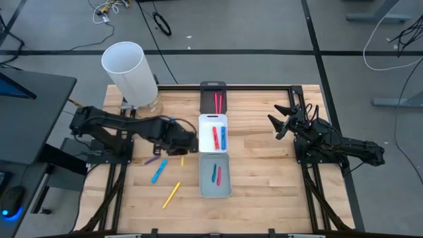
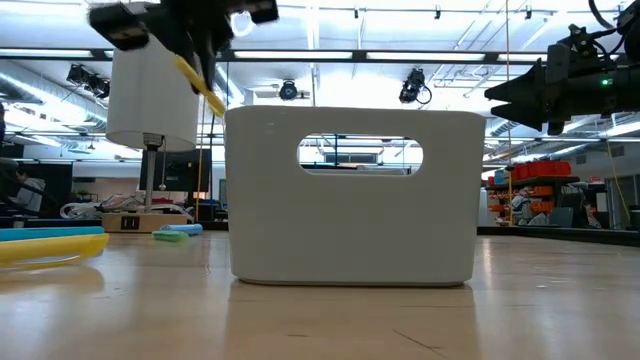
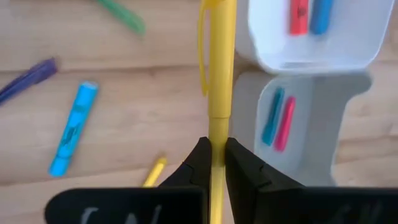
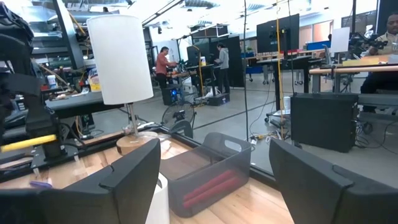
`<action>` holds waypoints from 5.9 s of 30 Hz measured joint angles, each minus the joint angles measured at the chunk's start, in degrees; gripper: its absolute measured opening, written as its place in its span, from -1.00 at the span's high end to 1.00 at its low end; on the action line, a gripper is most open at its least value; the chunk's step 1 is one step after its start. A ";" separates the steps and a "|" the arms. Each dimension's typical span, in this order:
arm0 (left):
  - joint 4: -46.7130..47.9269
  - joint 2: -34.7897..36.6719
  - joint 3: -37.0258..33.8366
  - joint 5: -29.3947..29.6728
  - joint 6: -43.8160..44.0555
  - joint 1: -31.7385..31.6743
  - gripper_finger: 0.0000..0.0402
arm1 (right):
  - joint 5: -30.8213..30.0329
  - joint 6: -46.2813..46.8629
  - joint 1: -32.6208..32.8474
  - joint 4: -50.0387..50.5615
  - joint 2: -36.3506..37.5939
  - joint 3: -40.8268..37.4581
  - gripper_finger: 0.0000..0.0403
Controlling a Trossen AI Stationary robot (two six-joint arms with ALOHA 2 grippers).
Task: Pick & Place Markers
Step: Put the yellow pen into the black bin
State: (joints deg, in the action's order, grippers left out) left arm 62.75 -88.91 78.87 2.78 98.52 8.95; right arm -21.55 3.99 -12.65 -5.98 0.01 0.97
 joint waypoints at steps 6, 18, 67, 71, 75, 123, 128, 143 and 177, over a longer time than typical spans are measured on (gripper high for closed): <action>-0.76 -1.11 -0.02 -0.39 -2.84 -5.34 0.87 | -0.01 -0.02 0.01 -0.28 0.00 0.00 -0.50; -8.43 -5.65 -0.02 -2.50 -12.47 -16.29 0.88 | 0.07 0.00 0.01 -0.70 -0.02 0.00 -0.50; -15.38 -30.84 26.95 4.12 -39.19 -36.01 0.88 | -0.03 0.00 0.01 -0.72 -0.07 0.00 -0.50; -15.37 -33.08 26.95 9.40 -39.26 -36.32 0.88 | -0.03 0.00 0.01 -0.74 -0.07 0.00 -0.50; -15.49 -35.37 26.95 10.10 -39.26 -36.83 0.88 | -0.02 -0.01 0.01 -0.76 -0.07 0.00 -0.50; -16.21 -38.92 29.18 3.38 -42.53 -37.26 -0.08 | -0.01 0.00 0.01 -0.79 -0.09 0.00 -0.50; -12.24 -38.75 34.50 3.56 -45.21 -36.68 -0.02 | -0.01 0.00 -0.01 -0.79 -0.07 0.00 -0.50; 10.81 -38.76 48.27 2.98 -52.95 -33.93 0.04 | -0.01 -0.01 0.00 -0.79 -0.07 0.00 -0.50; 27.26 -37.58 56.13 0.42 -71.85 -16.99 0.04 | -0.01 0.00 0.00 -0.79 -0.09 0.00 -0.50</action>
State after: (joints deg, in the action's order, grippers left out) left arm 90.01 -126.49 135.00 3.20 26.67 -8.04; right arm -21.56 3.99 -12.65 -6.76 -0.08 0.97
